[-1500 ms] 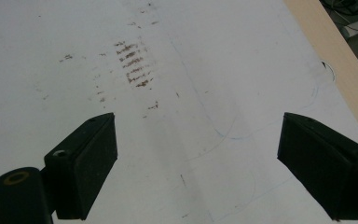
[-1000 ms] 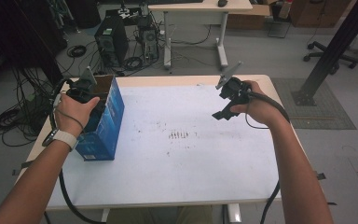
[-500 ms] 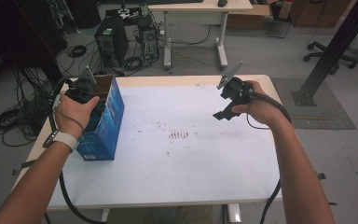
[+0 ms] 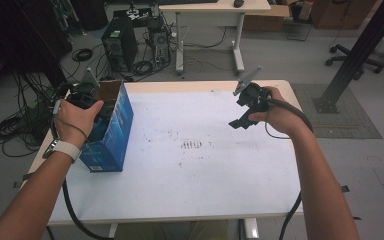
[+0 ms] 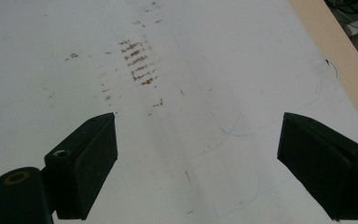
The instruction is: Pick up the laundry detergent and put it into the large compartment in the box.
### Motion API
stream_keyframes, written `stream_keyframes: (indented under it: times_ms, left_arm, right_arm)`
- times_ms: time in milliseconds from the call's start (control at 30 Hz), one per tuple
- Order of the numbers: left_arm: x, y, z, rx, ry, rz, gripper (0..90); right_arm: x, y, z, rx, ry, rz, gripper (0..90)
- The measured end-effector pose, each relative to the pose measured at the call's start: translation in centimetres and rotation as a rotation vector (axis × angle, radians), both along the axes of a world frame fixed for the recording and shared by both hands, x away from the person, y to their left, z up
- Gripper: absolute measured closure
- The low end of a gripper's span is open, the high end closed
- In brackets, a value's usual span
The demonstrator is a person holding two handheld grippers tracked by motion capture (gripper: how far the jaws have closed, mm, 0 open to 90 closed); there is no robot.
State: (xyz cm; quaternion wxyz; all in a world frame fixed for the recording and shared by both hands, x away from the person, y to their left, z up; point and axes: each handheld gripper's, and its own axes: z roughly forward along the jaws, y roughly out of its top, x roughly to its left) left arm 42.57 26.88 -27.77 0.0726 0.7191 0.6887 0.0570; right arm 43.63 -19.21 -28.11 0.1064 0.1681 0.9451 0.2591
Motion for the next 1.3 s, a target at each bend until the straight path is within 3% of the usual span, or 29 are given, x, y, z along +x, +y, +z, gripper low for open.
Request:
stream_keyframes:
  times_ms: [967,1300]
  left_arm:
    - [-0.6,0.7,1.6,-0.057,-0.001,0.010,18.9]
    - [-1.3,0.9,4.0,-0.068,-0.068,-0.009,13.1]
  right_arm:
    - [-0.1,0.4,-0.1,-0.004,0.004,0.007,12.1]
    - [-0.1,0.4,0.0,-0.003,0.001,0.009,12.1]
